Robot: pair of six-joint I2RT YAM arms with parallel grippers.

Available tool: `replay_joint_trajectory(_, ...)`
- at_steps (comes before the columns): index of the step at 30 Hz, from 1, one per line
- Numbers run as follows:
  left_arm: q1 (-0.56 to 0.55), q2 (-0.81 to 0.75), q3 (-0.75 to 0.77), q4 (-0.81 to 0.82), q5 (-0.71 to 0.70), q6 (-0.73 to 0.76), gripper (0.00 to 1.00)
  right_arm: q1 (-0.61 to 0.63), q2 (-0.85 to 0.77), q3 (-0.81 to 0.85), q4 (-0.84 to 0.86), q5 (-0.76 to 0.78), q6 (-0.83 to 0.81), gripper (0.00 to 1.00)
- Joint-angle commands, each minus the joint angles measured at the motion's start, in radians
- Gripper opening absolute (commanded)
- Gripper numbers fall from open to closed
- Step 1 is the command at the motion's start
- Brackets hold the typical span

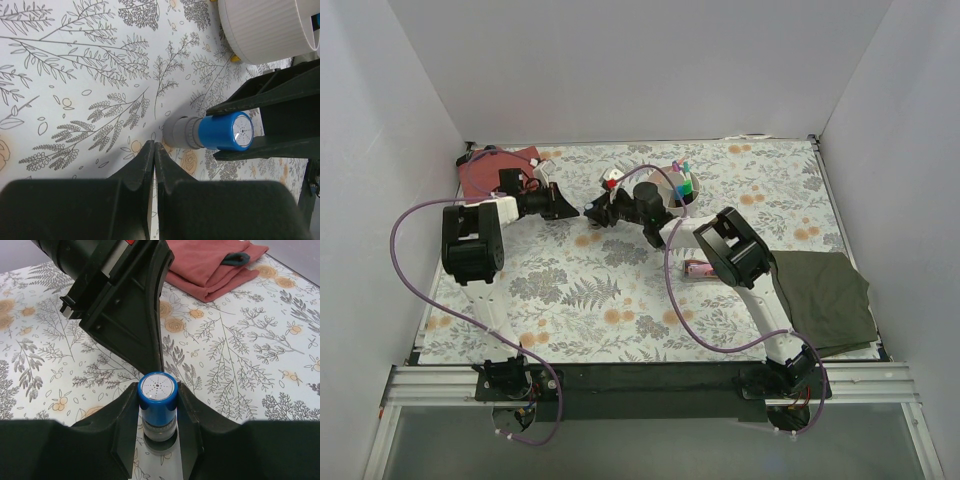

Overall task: Sort the stationery into containers
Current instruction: Move the stationery to the center of the board.

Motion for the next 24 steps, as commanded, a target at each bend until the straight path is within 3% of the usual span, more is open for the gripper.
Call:
replay_joint_trajectory(1, -0.004, 0.014, 0.039, 0.022, 0.034, -0.004, 0.00, 0.013, -0.019, 0.062, -0.037, 0.071, -0.025, 0.01)
replay_joint_trajectory(24, -0.018, -0.032, -0.036, 0.053, 0.047, 0.014, 0.00, 0.022, -0.125, -0.093, -0.049, 0.140, -0.065, 0.01)
